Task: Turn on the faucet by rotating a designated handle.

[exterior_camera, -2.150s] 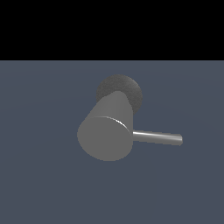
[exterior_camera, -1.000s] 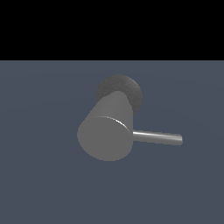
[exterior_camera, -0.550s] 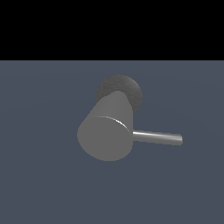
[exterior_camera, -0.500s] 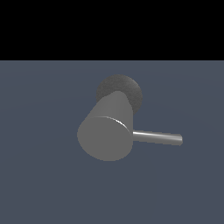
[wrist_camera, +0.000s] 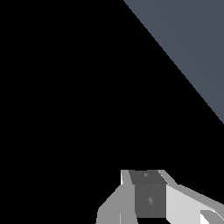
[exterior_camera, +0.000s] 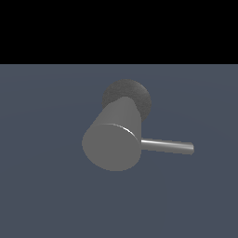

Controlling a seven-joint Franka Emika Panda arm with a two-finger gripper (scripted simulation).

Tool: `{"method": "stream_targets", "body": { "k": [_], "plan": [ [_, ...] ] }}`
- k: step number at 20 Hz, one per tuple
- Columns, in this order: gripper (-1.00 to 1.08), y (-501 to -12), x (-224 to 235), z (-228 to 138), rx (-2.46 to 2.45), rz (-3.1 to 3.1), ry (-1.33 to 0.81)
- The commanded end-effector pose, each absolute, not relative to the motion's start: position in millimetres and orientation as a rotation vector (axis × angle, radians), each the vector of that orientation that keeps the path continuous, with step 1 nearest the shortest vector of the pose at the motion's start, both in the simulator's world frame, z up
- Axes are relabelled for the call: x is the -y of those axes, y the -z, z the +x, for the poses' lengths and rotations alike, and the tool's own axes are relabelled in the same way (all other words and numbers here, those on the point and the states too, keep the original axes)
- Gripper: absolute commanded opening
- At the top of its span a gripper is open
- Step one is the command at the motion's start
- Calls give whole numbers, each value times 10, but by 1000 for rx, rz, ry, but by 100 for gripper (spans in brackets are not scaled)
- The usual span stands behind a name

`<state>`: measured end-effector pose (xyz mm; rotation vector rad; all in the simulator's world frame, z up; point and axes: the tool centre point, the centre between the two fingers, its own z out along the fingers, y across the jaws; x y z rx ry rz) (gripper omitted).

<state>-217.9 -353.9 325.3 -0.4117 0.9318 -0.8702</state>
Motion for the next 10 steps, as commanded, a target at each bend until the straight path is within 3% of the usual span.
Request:
{"method": "stream_targets", "body": {
  "k": [1, 10],
  "plan": [
    [-100, -2929, 3496, -2137, -1004, -336, 829],
    [-100, -1898, 3082, -2009, -1236, -123, 647]
  ]
}}
